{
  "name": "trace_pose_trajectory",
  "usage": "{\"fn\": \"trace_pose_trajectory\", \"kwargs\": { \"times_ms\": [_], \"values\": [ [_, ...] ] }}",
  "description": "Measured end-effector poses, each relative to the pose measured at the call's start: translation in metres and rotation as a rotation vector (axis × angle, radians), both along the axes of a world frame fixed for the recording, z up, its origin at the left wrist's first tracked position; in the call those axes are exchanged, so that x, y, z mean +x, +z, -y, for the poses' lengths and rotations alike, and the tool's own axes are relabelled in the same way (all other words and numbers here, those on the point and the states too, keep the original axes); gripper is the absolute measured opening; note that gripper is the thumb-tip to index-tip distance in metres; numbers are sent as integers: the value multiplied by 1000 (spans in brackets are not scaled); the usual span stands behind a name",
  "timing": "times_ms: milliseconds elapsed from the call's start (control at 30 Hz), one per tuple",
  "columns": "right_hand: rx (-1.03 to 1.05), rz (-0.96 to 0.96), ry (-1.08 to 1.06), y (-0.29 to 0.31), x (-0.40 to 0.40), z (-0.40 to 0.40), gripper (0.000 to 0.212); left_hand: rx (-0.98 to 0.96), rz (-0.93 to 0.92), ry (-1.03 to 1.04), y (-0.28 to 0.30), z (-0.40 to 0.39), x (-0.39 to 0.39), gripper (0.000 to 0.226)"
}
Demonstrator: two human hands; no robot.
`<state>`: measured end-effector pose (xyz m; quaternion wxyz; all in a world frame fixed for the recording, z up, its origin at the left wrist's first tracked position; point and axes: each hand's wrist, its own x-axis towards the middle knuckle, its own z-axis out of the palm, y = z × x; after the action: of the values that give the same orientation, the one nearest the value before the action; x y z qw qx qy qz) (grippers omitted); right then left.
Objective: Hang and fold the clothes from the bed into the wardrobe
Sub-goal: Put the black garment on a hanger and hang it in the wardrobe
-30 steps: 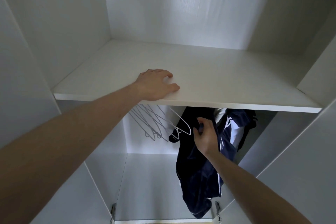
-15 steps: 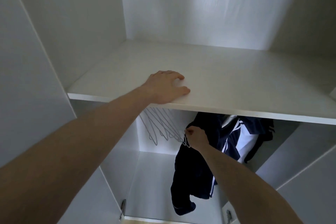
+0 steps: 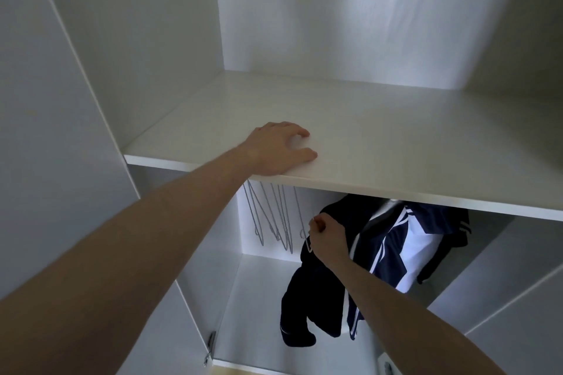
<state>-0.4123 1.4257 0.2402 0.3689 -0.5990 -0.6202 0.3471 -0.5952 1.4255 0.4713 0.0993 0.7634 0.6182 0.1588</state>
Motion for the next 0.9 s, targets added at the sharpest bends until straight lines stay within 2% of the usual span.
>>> {"fn": "trace_pose_trajectory", "kwargs": {
  "times_ms": [233,500,700,800,900],
  "values": [
    [-12,-89,-55,2,16,42,20,13,9,9,-2,-2,0,62],
    [-87,-121,-123,6,43,118,17,-18,16,4,-1,-4,-1,79],
    [-136,-179,-197,34,42,195,18,17,83,-69,-5,-3,-5,65],
    [-133,-97,-248,42,42,241,19,177,163,-148,-6,8,-7,58],
    [-144,-10,-320,48,49,293,18,400,296,-247,-14,39,1,38]
  ]
}}
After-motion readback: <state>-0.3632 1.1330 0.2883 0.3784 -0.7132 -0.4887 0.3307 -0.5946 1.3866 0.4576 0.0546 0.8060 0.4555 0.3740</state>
